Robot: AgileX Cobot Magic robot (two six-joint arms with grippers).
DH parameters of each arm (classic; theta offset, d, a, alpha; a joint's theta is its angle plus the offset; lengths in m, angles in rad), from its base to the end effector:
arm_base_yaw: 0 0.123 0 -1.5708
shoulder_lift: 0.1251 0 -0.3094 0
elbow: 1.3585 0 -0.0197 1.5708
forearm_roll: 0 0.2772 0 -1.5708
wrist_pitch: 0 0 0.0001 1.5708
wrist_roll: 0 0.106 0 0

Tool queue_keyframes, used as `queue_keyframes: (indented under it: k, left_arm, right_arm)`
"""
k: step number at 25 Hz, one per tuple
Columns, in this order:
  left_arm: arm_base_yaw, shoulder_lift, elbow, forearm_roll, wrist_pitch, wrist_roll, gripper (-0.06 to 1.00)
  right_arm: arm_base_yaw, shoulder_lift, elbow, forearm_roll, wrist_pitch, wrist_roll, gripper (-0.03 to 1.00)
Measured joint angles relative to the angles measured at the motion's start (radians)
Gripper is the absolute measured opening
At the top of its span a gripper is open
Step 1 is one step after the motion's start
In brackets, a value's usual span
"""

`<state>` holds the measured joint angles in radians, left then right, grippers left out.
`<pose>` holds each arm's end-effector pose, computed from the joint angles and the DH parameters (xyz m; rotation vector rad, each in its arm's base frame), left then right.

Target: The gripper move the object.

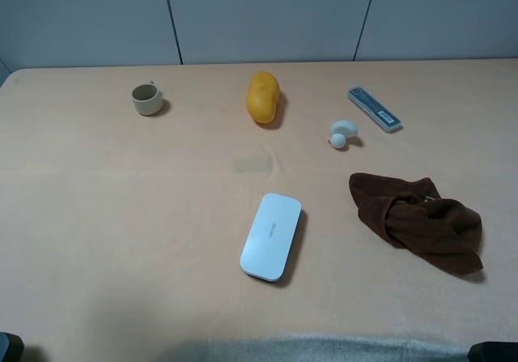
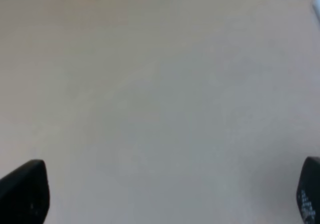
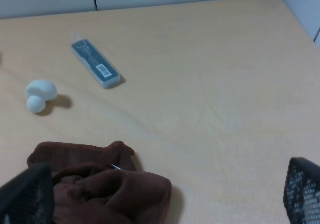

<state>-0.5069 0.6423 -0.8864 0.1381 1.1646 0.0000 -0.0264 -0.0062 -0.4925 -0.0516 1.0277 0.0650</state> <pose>0.0974 -0.0387 0.3690 0.6064 2.3146 -0.0602 0.0084 -0.0049 0.2841 0.0932 2.0096 -0.0368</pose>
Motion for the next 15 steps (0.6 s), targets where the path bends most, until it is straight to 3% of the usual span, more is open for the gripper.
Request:
queue_keyframes:
  k: [6, 15]
  left_arm:
    - [0.184, -0.202, 0.117, -0.021, -0.001, 0.000, 0.99]
    - [0.390, -0.478, 0.288, -0.026, -0.060, 0.000, 0.99]
  right_arm:
    - [0.000, 0.000, 0.000, 0.000, 0.000, 0.000, 0.69]
    - [0.000, 0.000, 0.000, 0.000, 0.000, 0.000, 0.69]
